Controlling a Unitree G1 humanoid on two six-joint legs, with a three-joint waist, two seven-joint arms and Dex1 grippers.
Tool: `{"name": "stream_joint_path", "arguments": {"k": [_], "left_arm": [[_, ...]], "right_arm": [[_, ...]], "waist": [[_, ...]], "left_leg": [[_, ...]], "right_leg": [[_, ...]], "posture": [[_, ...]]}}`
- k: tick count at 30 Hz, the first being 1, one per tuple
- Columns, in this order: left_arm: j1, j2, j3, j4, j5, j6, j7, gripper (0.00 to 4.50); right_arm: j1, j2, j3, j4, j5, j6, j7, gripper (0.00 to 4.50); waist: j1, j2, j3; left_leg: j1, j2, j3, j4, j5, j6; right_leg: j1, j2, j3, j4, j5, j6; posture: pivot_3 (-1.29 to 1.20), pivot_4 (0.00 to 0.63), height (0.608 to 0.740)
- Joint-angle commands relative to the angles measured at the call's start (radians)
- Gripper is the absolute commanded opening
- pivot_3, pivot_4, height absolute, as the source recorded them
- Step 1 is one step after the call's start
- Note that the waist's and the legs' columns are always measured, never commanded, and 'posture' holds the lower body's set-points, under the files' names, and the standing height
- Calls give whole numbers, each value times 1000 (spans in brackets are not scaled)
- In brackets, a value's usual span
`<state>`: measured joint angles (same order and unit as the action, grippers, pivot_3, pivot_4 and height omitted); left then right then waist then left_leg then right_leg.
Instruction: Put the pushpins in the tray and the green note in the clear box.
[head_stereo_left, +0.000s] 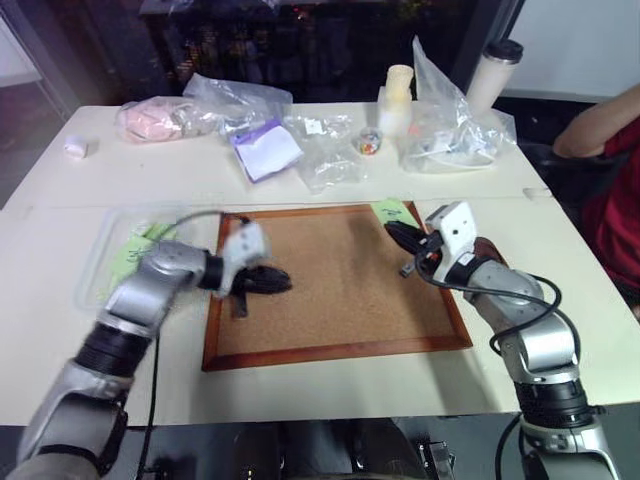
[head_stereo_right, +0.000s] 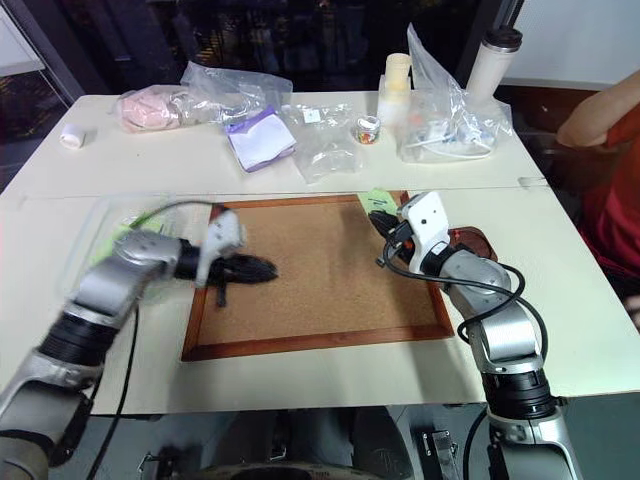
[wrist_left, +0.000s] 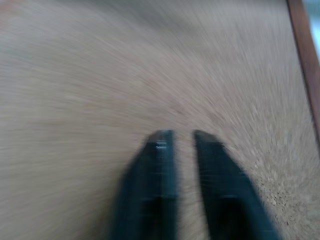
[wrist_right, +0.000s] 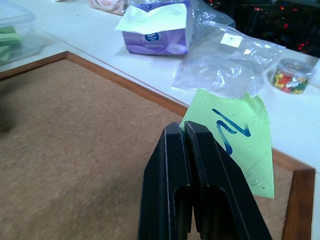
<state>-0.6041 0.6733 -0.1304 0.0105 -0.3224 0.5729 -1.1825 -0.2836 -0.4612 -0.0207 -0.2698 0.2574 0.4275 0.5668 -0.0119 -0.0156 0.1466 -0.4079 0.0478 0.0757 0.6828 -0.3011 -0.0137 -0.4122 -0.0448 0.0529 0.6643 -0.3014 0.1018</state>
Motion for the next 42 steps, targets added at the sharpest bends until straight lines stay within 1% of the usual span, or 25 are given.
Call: {"name": "stream_joint_path", "arguments": {"k": [1, 3, 4, 5, 8, 10, 12, 13, 15, 17, 20, 23, 31, 34, 36, 40, 41, 42], "left_arm": [[-133, -1, 109, 96, -84, 40, -1, 2972], [-199, -29, 133, 171, -112, 57, 0, 4115], [-227, -52, 142, 203, -129, 75, 5, 4468], [-256, -84, 151, 239, -145, 99, 21, 4468], [-348, -200, 180, 379, -149, 201, 164, 4468], [-401, -277, 235, 463, -199, 318, 245, 4468], [-454, -372, 319, 581, -252, 417, 360, 4468], [-472, -417, 351, 639, -275, 447, 393, 4468], [-489, -467, 389, 701, -295, 477, 426, 4468], [-501, -506, 420, 753, -311, 482, 453, 4468], [-506, -558, 410, 778, -308, 464, 451, 4468], [-541, -605, 444, 845, -319, 408, 460, 4468], [-604, -683, 481, 993, -303, 270, 458, 4468], [-614, -706, 480, 1018, -299, 239, 450, 3656], [-618, -711, 480, 1022, -302, 237, 444, 2757], [-619, -709, 479, 1023, -303, 236, 433, 622], [-619, -708, 479, 1024, -302, 236, 431, 152], [-618, -709, 479, 1024, -302, 235, 430, 65]], "right_arm": [[-26, -11, -18, -30, 13, -14, 8, 0], [-34, -12, -16, -26, 12, -17, 12, 0], [-39, -11, -15, -23, 12, -19, 14, 0], [-44, -11, -14, -20, 11, -20, 15, 0], [-59, -11, -11, -15, 9, -24, 19, 0], [-68, -13, -11, -16, 8, -25, 20, 0], [-76, -16, -11, -19, 6, -26, 21, 0], [-80, -18, -12, -20, 4, -26, 20, 0], [-83, -20, -11, -22, 3, -27, 19, 0], [-84, -22, -10, -26, 2, -27, 18, 0], [-83, -24, -9, -35, 1, -24, 15, 0], [-84, -24, -8, -41, 1, -21, 12, 0], [-77, -21, -1, -69, 3, -11, 3, 0], [-77, -18, 3, -76, 1, -10, -2, 0], [-73, -18, 2, -80, 0, -10, -5, 0], [-67, -19, 2, -86, 0, -10, -8, 0], [-66, -19, 2, -87, 1, -10, -9, 0], [-65, -19, 2, -88, 1, -10, -9, 0]], "waist": [[3, 0, 0], [1, -1, 0], [1, -1, 1], [2, -1, 1], [2, -2, 2], [0, -4, 3], [-2, -4, 4], [-2, -4, 5], [-5, -4, 5], [-9, -4, 5], [-7, -4, 8], [-3, -4, 8], [-1, -4, 8], [-1, -4, 8], [-3, -4, 8], [-4, -4, 8], [-3, -4, 8], [-3, -4, 8]], "left_leg": [[0, -1, 0, 0, 0, 0], [0, -2, 1, 0, 0, 0], [-1, -2, 1, 0, 0, 0], [-1, -2, 1, 0, 0, 0], [-1, -2, 0, 0, 0, 0], [-1, -2, 0, 1, 0, 0], [-1, -2, 0, 1, 0, 0], [-1, -2, -1, 0, 0, 0], [-2, -2, -2, 0, 0, 0], [-2, -2, -2, 0, 0, 0], [-1, -1, -2, 0, 1, -1], [-1, -2, 0, 0, 1, -2], [-2, -2, 0, 0, 1, -3], [-2, -2, 1, 0, 1, -3], [-2, -2, 0, 0, 1, -3], [-2, -2, 0, 0, 1, -2], [-2, -2, 0, 0, 1, -2], [-2, -2, 0, 0, 1, -2]], "right_leg": [[0, -1, 0, -1, 0, 0], [1, -2, 0, -2, 0, 0], [1, -2, 0, -2, 0, 0], [1, -2, 0, -2, 0, 0], [1, -2, -1, -2, 0, 1], [1, -1, -1, -2, 0, 1], [1, -1, -1, -2, 0, 1], [1, -1, -1, -2, 0, 1], [0, -1, -1, -2, 0, 1], [0, -1, 0, -2, 0, 1], [-1, -1, 0, -1, 0, 1], [-1, -1, 0, -1, 0, 1], [-1, -1, -1, -1, 0, 1], [-1, -1, -1, -1, 0, 1], [-1, -1, -1, -1, 0, 1], [-1, 0, 0, -1, 0, 1], [-1, 0, 0, -1, 0, 1], [-1, 0, 0, -1, 0, 1]], "posture": [[0, 150, 734], [0, 150, 734], [0, 150, 734], [0, 150, 734], [0, 150, 734], [0, 150, 734], [0, 150, 734], [0, 150, 734], [0, 150, 734], [0, 150, 734], [0, 150, 734], [0, 150, 734], [0, 150, 734], [0, 150, 734], [0, 150, 734], [0, 150, 734], [0, 150, 734], [0, 150, 734]]}}
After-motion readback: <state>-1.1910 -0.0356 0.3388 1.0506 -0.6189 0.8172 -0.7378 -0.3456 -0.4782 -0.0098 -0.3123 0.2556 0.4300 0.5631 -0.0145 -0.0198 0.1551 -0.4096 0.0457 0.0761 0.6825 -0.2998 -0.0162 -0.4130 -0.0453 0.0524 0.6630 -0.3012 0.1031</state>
